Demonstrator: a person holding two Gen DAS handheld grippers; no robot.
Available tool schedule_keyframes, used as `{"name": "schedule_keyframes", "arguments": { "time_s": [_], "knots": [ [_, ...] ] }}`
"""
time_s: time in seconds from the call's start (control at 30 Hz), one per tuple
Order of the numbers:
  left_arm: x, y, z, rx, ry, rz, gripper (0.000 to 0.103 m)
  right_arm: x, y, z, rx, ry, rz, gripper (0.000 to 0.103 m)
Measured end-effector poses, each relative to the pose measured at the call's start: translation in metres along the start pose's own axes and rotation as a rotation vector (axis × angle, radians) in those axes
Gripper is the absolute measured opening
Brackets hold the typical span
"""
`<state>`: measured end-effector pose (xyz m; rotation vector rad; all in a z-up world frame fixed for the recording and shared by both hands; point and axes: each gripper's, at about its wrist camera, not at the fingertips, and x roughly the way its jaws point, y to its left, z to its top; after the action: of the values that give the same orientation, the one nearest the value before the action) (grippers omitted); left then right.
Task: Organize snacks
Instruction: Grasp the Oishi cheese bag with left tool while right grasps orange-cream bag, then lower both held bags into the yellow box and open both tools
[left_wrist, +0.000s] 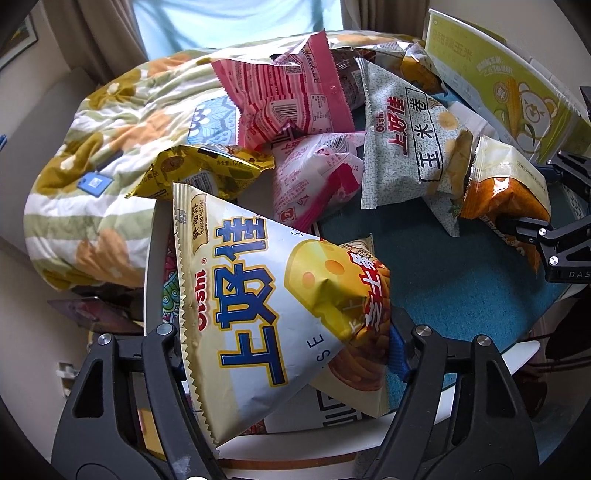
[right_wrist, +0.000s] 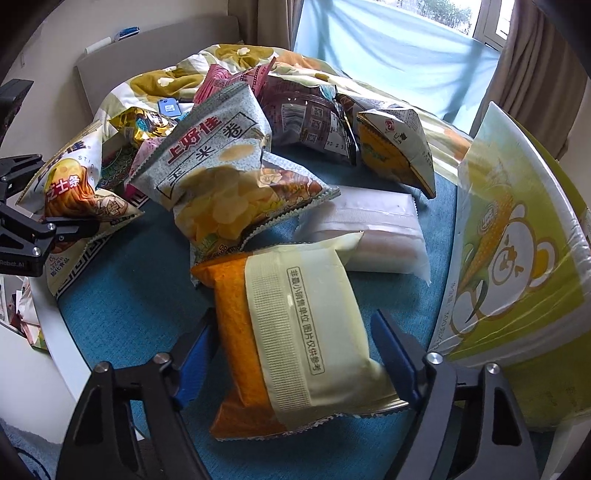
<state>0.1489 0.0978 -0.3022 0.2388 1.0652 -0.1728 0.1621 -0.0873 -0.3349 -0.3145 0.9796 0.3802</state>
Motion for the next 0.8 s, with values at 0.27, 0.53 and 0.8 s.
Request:
{"name": "schedule_keyframes", "arguments": {
  "time_s": [0.27, 0.53, 0.8],
  "knots": [
    [-0.014, -0.001, 0.002, -0.022, -0.02, 0.002, 0.072, -0.008, 0.001, -0.004, -0.007, -0.006, 0.012, 0.059],
    [-0.06, 0.002, 0.014, -0.069, -0.076, -0.007, 0.072, -0.05, -0.007, 0.007, 0.087, -0.06, 0.023, 0.059],
    [-0.136, 0.004, 0.052, -0.084, -0.215, -0.026, 0.072, -0.141, -0.016, 0.035, 0.232, -0.19, 0.01, 0.059]
  ]
}}
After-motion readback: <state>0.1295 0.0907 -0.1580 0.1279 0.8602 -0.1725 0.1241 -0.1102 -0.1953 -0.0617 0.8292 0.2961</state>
